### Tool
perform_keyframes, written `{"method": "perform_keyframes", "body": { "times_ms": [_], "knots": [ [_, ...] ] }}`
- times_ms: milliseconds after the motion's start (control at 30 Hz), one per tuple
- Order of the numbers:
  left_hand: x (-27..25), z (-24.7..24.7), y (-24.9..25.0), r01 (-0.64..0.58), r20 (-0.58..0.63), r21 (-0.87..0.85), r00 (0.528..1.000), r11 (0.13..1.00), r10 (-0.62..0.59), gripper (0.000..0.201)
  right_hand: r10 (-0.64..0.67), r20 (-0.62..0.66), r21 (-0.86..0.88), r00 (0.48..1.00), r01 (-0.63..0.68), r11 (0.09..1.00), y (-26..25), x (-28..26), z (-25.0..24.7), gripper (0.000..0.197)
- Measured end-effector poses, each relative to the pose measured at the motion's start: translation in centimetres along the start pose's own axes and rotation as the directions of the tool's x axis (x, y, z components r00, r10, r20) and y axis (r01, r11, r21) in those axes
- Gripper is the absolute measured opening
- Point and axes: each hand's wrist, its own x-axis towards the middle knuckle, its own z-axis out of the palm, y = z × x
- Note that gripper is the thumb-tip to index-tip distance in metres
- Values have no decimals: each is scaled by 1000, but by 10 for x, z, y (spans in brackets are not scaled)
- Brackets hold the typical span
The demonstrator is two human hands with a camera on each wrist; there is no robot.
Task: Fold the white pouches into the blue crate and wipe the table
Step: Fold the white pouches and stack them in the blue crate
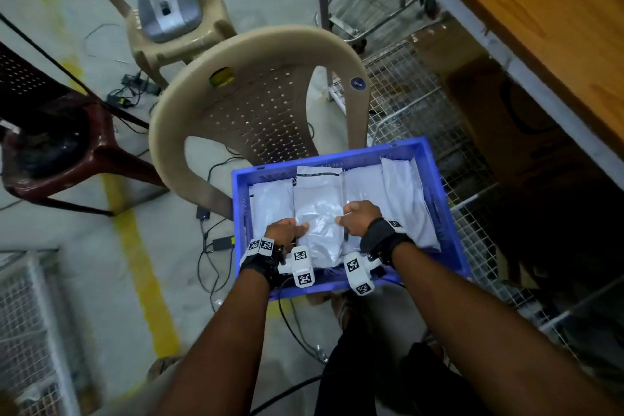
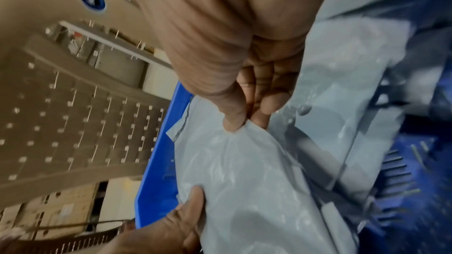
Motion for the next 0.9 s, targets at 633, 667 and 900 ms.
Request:
{"method": "perform_keyframes", "body": {
  "times_ms": [633, 667, 900],
  "knots": [
    [31, -42, -39, -60, -303, 175, 946, 983, 112, 52, -214, 171, -229, 962, 249, 941, -61, 40, 92, 11],
    [32, -40, -39, -72, -261, 206, 957, 976, 126, 55, -230, 163, -199, 960, 260, 945, -60, 41, 92, 17],
    [54, -26, -44, -42, -41, 469, 997, 882, 69, 85, -247, 88, -19, 965, 249, 968, -37, 43, 72, 30]
  ]
}}
